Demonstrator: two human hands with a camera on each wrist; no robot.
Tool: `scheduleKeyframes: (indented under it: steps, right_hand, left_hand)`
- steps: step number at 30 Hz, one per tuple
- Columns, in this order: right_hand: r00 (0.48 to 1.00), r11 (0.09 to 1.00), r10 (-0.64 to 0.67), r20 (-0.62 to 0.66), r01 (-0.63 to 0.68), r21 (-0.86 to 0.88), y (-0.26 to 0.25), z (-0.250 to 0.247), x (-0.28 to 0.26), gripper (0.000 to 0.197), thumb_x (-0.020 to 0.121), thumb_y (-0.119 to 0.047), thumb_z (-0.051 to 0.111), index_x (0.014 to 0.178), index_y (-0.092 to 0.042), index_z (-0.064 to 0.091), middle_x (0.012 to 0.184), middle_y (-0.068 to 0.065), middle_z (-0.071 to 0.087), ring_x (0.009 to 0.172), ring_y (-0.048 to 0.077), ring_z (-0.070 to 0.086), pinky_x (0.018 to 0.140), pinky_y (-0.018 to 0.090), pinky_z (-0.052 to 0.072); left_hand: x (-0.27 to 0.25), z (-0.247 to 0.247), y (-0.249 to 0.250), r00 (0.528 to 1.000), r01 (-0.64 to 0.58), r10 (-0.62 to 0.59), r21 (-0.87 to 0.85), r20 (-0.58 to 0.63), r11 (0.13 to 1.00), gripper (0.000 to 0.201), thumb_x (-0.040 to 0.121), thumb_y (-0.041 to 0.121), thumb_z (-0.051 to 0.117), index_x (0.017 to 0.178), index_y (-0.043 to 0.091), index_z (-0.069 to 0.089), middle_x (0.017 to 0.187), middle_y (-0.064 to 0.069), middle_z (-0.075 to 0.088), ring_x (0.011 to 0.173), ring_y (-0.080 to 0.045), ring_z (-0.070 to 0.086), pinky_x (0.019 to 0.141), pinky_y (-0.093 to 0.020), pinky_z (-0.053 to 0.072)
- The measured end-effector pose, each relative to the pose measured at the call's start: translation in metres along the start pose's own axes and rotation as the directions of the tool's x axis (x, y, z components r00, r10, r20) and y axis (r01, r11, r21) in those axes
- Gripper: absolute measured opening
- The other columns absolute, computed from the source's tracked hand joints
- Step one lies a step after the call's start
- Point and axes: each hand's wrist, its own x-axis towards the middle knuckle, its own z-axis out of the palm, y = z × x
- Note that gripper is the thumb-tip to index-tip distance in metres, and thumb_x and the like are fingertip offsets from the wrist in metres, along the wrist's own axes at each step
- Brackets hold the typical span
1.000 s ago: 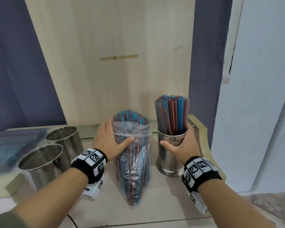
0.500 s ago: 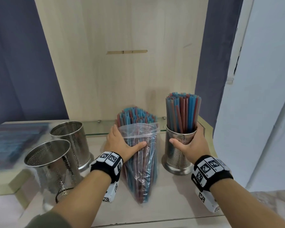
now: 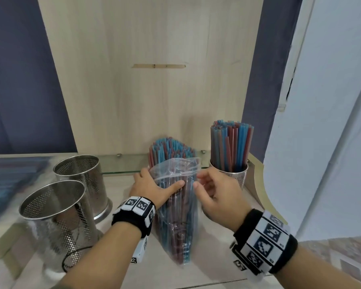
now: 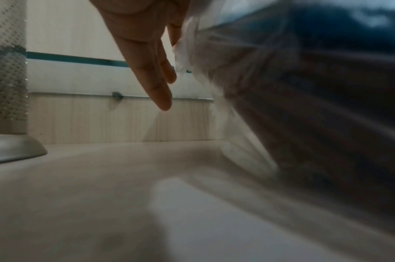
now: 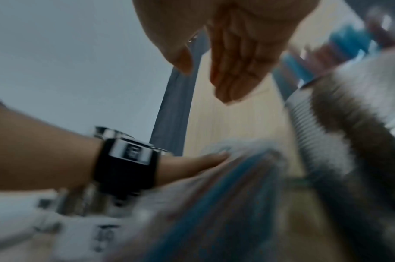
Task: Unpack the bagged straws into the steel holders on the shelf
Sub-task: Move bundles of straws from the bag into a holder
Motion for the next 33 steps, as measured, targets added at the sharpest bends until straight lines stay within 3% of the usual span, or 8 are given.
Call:
scheduleKeyframes:
  steps: [4,7,9,12,16,20,25,33]
  right_hand:
    - [0.874,0.838,0.438,0.21,-0.482,0.256,-0.004,0.036,0.023,0.058,0.101,-0.038,0.048,0.149,-0.011,0.029,0.142,-0.002,0.046,0.128,0.014,0.045,0.103,0.02,0.032]
    - [0.724,0.585,0.629,0.283,-0.681,0.44,0.009,0.06,0.047,0.088,0.095,-0.065,0.04,0.157,-0.013,0.007,0.162,0.008,0.022,0.147,0.027,0.027,0.119,0.04,0.023]
    - [0.639,0.465,0.693,0.335,-0.75,0.47,0.032,0.08,0.063,0.116,0.07,-0.095,0.034,0.156,-0.018,0.018,0.16,0.009,0.028,0.144,0.032,0.032,0.118,0.05,0.026]
    - [0.672,0.457,0.644,0.366,-0.721,0.52,0.116,0.127,0.083,0.139,0.029,-0.108,0.041,0.144,-0.031,0.044,0.144,0.006,0.052,0.129,0.031,0.052,0.109,0.054,0.039]
    - [0.745,0.359,0.54,0.392,-0.625,0.694,0.045,0.092,0.074,0.084,0.058,-0.072,0.073,0.128,-0.028,0.058,0.113,0.005,0.072,0.103,0.028,0.069,0.097,0.051,0.052]
    - [0.885,0.459,0.382,0.265,-0.43,0.777,-0.006,0.057,0.066,0.034,0.097,-0.018,0.052,0.131,-0.018,0.05,0.116,0.011,0.069,0.107,0.027,0.068,0.1,0.045,0.051]
    - [0.939,0.509,0.272,0.212,-0.327,0.796,-0.015,0.051,0.062,0.062,0.086,-0.015,0.056,0.146,-0.018,0.039,0.134,0.011,0.06,0.119,0.024,0.062,0.103,0.037,0.049]
    - [0.937,0.477,0.256,0.239,-0.338,0.811,-0.004,0.043,0.047,0.044,0.092,0.003,0.051,0.122,-0.029,0.052,0.113,0.008,0.068,0.097,0.021,0.068,0.082,0.028,0.056]
  left_hand:
    - [-0.001,0.003,0.0,0.999,-0.054,0.054,-0.231,-0.004,0.972,0.122,0.062,0.073,0.071,0.15,0.009,0.016,0.14,-0.007,0.052,0.119,-0.025,0.057,0.086,-0.026,0.044]
    - [0.001,0.006,-0.002,0.995,-0.095,0.099,-0.285,-0.001,0.954,0.119,0.065,0.067,0.074,0.151,0.009,0.015,0.142,-0.007,0.052,0.121,-0.023,0.057,0.093,-0.027,0.045]
    - [0.002,0.006,-0.004,0.992,-0.11,0.121,-0.317,0.016,0.942,0.124,0.059,0.064,0.08,0.152,0.01,0.017,0.141,-0.004,0.052,0.122,-0.021,0.056,0.099,-0.03,0.045]
    - [-0.001,0.002,-0.004,0.984,-0.153,0.178,-0.401,0.026,0.903,0.123,0.043,0.065,0.085,0.144,0.018,0.03,0.132,0.004,0.057,0.116,-0.014,0.059,0.099,-0.033,0.049]
    - [-0.005,-0.006,-0.002,0.965,-0.257,0.247,-0.485,-0.087,0.836,0.101,0.045,0.04,0.096,0.128,0.029,0.039,0.118,0.015,0.057,0.11,-0.004,0.058,0.098,-0.031,0.05]
    - [-0.007,-0.015,-0.003,0.931,-0.359,0.263,-0.507,-0.254,0.784,0.12,0.037,0.048,0.095,0.137,0.022,0.034,0.128,0.007,0.054,0.12,-0.009,0.053,0.102,-0.03,0.046]
    - [-0.01,-0.02,-0.005,0.895,-0.434,0.27,-0.551,-0.355,0.713,0.127,0.035,0.042,0.097,0.14,0.019,0.029,0.132,0.006,0.051,0.126,-0.005,0.049,0.108,-0.027,0.041]
    - [-0.019,-0.019,-0.004,0.889,-0.446,0.388,-0.66,-0.245,0.604,0.11,0.044,0.058,0.091,0.132,0.014,0.041,0.123,-0.002,0.062,0.116,-0.016,0.062,0.097,-0.038,0.053]
